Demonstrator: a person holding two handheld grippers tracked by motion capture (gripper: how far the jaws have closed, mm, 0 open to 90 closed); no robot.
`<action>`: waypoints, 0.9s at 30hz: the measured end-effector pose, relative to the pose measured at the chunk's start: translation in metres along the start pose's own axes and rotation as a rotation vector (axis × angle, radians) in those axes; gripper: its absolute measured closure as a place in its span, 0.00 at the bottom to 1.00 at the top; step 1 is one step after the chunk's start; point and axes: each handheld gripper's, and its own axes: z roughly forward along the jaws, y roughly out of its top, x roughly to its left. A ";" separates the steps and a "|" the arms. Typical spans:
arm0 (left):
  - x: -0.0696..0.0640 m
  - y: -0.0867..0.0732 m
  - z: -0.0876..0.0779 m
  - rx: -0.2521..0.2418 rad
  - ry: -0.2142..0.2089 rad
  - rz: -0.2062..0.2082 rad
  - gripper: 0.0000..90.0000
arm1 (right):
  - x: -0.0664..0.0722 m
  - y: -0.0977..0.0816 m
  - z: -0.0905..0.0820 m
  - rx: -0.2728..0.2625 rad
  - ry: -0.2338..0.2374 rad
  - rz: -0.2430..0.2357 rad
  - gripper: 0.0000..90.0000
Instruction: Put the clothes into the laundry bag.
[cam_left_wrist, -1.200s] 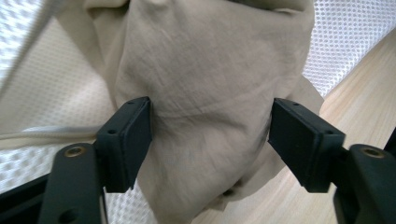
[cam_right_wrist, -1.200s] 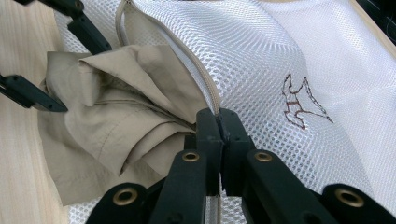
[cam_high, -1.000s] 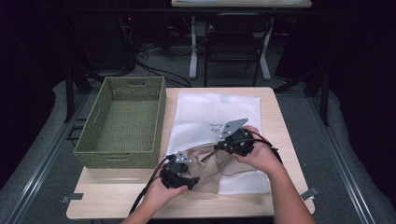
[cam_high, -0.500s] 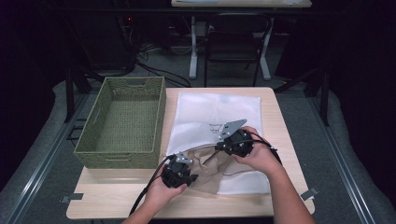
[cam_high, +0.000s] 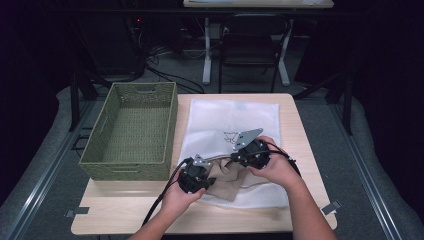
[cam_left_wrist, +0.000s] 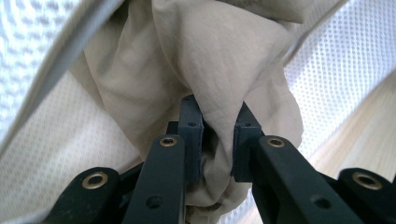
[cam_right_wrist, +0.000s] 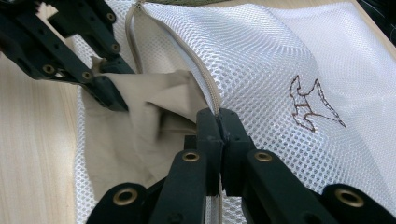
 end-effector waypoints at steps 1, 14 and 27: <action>0.000 0.002 0.001 -0.002 -0.002 -0.002 0.87 | 0.000 0.000 0.000 -0.001 -0.001 -0.001 0.99; 0.003 0.029 0.011 -0.057 -0.008 -0.030 0.89 | 0.002 0.003 -0.003 -0.007 -0.008 -0.005 0.99; 0.006 0.042 0.022 -0.081 0.013 -0.055 0.93 | 0.004 0.004 -0.002 -0.007 -0.008 -0.014 0.99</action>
